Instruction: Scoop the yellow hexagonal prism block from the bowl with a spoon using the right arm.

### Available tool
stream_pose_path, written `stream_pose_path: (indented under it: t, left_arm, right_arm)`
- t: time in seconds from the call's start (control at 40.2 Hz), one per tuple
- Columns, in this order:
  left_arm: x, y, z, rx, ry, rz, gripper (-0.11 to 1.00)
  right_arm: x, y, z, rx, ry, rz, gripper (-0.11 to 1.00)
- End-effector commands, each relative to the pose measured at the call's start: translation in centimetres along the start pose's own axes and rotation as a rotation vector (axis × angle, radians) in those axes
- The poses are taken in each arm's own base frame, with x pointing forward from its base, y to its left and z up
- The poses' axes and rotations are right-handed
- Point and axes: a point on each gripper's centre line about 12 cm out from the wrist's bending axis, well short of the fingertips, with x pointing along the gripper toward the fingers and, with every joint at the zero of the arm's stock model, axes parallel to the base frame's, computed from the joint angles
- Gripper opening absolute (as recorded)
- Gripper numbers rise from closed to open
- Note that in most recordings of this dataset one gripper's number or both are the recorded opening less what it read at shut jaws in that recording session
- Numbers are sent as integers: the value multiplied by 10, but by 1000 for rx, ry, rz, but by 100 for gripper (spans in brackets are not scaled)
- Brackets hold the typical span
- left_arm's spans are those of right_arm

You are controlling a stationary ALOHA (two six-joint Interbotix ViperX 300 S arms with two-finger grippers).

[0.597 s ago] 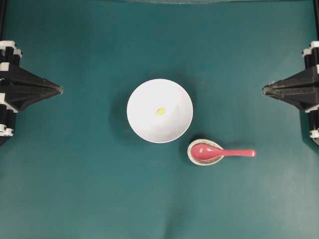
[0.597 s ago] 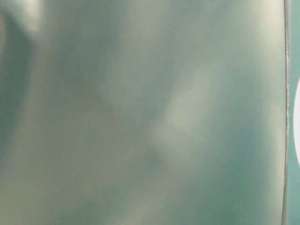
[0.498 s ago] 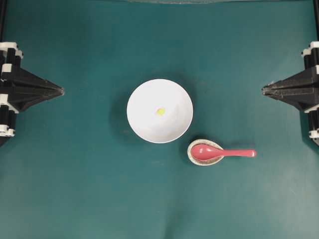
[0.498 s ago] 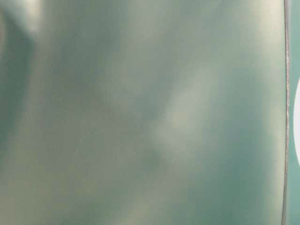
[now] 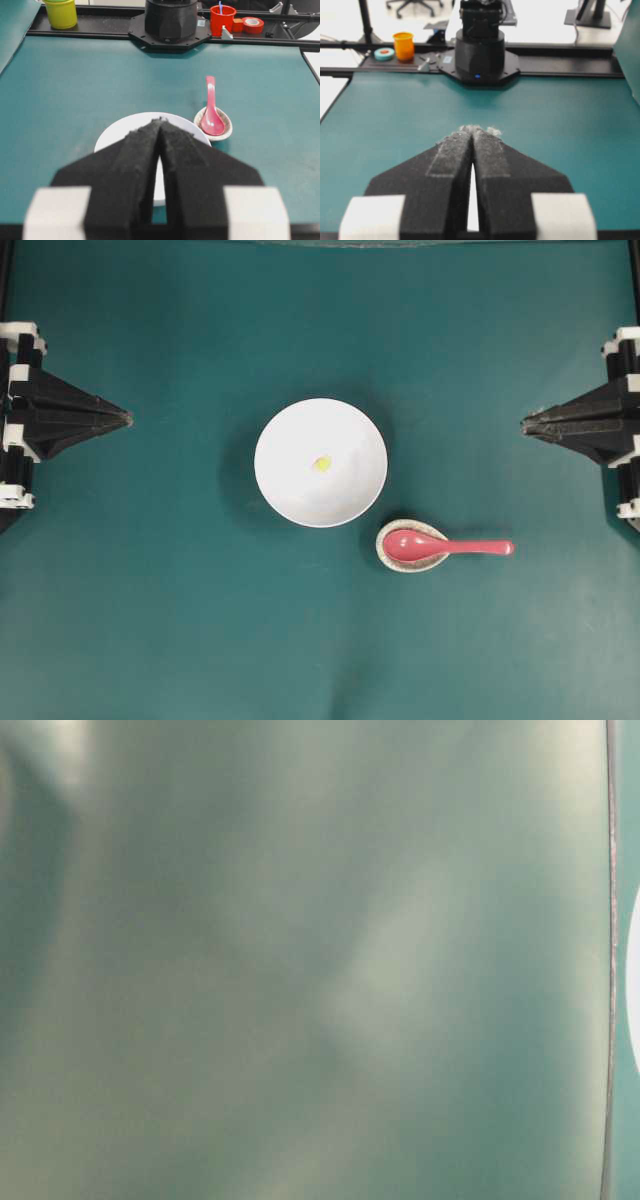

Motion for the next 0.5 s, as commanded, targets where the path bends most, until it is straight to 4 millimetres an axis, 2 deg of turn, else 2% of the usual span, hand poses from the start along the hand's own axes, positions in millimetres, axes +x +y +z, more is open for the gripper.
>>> stream_pose_path:
  t: [0.0, 0.249, 0.473]
  left_arm:
    - [3, 0, 10, 1, -23, 1, -1]
    - [2, 0, 11, 1, -25, 1, -1]
    - [3, 0, 10, 3, -23, -1, -1]
  right_arm:
    - [3, 0, 7, 2, -14, 0, 2]
    - [7, 0, -1, 9, 17, 0, 27]
    - [8, 0, -4, 20, 29, -2, 36]
